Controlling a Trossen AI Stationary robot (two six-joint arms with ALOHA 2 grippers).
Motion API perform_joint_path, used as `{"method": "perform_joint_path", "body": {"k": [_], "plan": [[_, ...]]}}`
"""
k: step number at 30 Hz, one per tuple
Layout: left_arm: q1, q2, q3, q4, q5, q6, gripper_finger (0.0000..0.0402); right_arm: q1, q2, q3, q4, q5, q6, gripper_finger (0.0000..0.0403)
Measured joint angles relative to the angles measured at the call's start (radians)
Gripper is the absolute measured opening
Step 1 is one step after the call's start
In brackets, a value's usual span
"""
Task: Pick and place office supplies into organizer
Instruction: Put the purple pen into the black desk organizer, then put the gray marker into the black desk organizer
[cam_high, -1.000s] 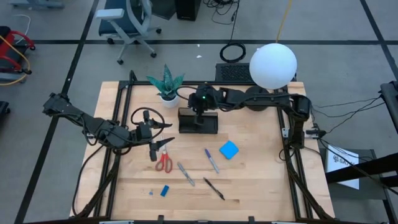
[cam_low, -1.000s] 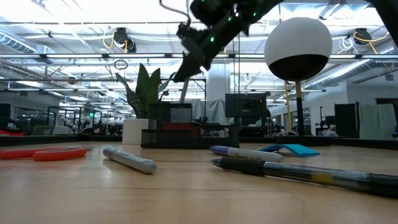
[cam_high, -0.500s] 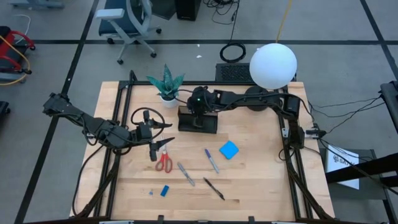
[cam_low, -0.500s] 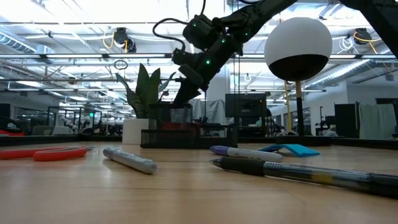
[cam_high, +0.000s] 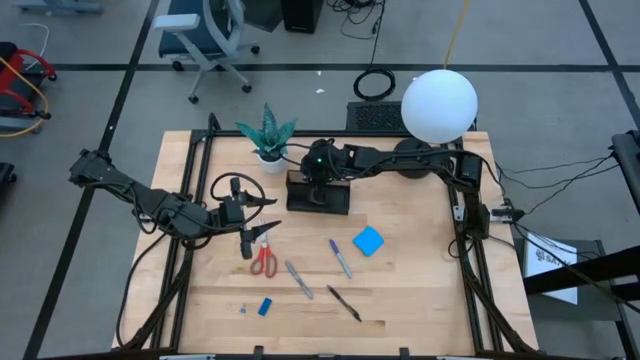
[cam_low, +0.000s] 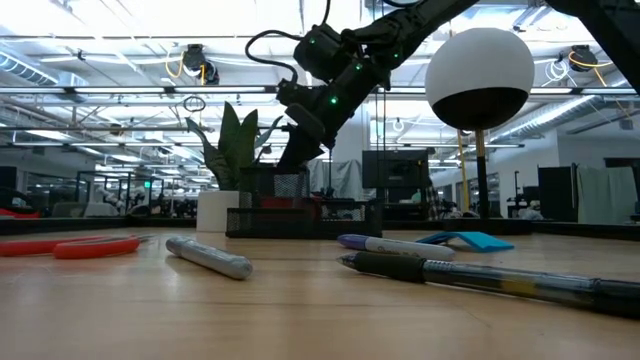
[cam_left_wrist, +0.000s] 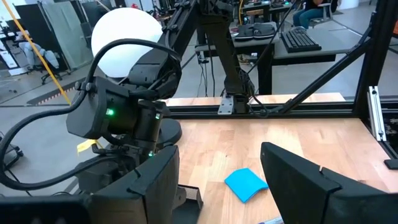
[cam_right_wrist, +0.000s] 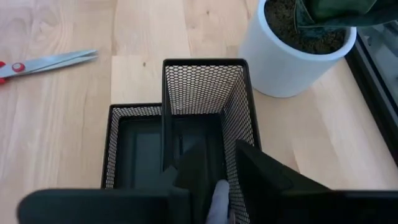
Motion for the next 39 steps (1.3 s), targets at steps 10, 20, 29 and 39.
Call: {"method": "perform_joint_path", "body": {"k": [10,20,29,39], "plan": [[0.000,0.000,0.000,-0.001,0.000,-0.002,0.0234,0.007,-0.079,-0.001,-0.004,0.007,-0.015,0.0088],[0.000,0.000,0.000,-0.002,0.000,-0.007,0.0234,0.089,-0.214,-0.004,-0.002,-0.001,0.017,0.0079],[-0.013,0.000,0.000,-0.002,0.004,-0.014,0.0234,0.247,-0.233,-0.058,0.003,-0.002,0.114,0.0079],[-0.052,0.000,0.000,-0.035,0.013,-0.014,0.0234,0.427,-0.234,-0.144,0.027,0.007,0.116,0.0077]]}}
